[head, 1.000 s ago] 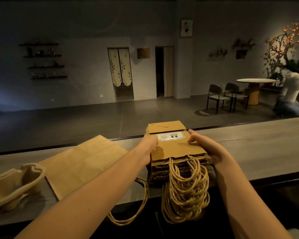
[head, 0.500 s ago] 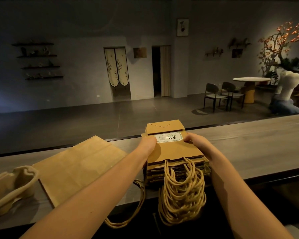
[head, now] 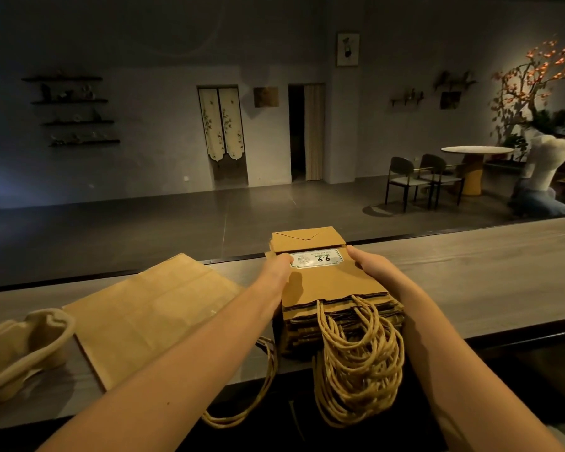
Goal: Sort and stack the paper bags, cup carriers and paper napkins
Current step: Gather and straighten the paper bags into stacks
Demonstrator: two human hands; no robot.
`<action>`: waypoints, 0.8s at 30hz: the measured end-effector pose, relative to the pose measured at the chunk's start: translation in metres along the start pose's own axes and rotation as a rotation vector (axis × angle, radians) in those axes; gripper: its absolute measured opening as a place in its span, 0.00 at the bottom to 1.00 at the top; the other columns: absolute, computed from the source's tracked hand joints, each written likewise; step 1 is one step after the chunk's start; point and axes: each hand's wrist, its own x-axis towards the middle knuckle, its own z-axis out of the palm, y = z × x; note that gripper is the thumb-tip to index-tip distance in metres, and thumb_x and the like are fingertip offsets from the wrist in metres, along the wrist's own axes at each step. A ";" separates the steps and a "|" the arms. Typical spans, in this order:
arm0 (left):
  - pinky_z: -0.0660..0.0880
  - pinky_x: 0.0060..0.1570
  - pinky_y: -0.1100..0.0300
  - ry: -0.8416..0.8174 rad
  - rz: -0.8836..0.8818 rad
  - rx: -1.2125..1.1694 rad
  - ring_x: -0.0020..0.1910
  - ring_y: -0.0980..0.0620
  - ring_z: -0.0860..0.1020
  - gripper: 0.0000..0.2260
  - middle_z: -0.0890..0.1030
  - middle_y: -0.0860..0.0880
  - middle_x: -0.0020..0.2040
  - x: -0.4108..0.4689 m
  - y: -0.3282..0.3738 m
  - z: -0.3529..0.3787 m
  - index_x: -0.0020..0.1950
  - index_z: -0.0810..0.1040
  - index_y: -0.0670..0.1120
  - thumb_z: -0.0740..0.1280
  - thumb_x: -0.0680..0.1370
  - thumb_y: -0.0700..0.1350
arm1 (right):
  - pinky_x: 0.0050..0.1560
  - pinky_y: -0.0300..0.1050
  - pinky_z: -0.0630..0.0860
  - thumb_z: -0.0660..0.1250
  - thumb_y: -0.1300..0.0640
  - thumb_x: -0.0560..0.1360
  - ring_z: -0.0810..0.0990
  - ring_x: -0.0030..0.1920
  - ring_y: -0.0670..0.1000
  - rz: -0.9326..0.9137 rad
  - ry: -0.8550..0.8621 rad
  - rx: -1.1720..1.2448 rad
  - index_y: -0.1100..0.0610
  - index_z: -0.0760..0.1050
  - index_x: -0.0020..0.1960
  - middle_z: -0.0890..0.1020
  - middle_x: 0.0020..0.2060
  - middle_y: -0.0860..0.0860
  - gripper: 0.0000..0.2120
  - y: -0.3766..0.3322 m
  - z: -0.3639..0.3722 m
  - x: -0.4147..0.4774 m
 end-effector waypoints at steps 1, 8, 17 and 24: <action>0.67 0.34 0.63 0.000 -0.007 -0.022 0.35 0.54 0.69 0.07 0.71 0.47 0.37 -0.001 0.000 -0.001 0.51 0.70 0.43 0.55 0.83 0.45 | 0.53 0.41 0.69 0.52 0.47 0.81 0.72 0.63 0.54 0.015 -0.003 0.014 0.61 0.63 0.72 0.72 0.65 0.57 0.24 0.000 0.000 -0.001; 0.74 0.39 0.59 -0.004 -0.030 -0.171 0.38 0.50 0.77 0.11 0.79 0.46 0.39 -0.004 -0.005 -0.012 0.43 0.74 0.46 0.56 0.82 0.46 | 0.40 0.38 0.75 0.52 0.46 0.81 0.80 0.40 0.48 0.052 -0.050 0.273 0.57 0.71 0.66 0.77 0.44 0.52 0.21 0.013 -0.011 0.002; 0.75 0.42 0.57 -0.100 -0.089 -0.194 0.50 0.46 0.78 0.12 0.80 0.44 0.50 -0.023 -0.018 -0.016 0.61 0.75 0.43 0.60 0.81 0.46 | 0.53 0.48 0.75 0.52 0.40 0.79 0.80 0.52 0.53 0.040 -0.126 0.281 0.49 0.74 0.55 0.81 0.50 0.53 0.18 0.035 -0.014 -0.021; 0.69 0.35 0.60 -0.051 -0.076 -0.129 0.40 0.51 0.73 0.09 0.74 0.46 0.42 -0.033 -0.015 -0.005 0.60 0.71 0.44 0.57 0.81 0.42 | 0.49 0.48 0.75 0.54 0.41 0.79 0.80 0.54 0.55 0.010 -0.146 0.378 0.51 0.75 0.57 0.82 0.53 0.55 0.19 0.036 -0.013 -0.026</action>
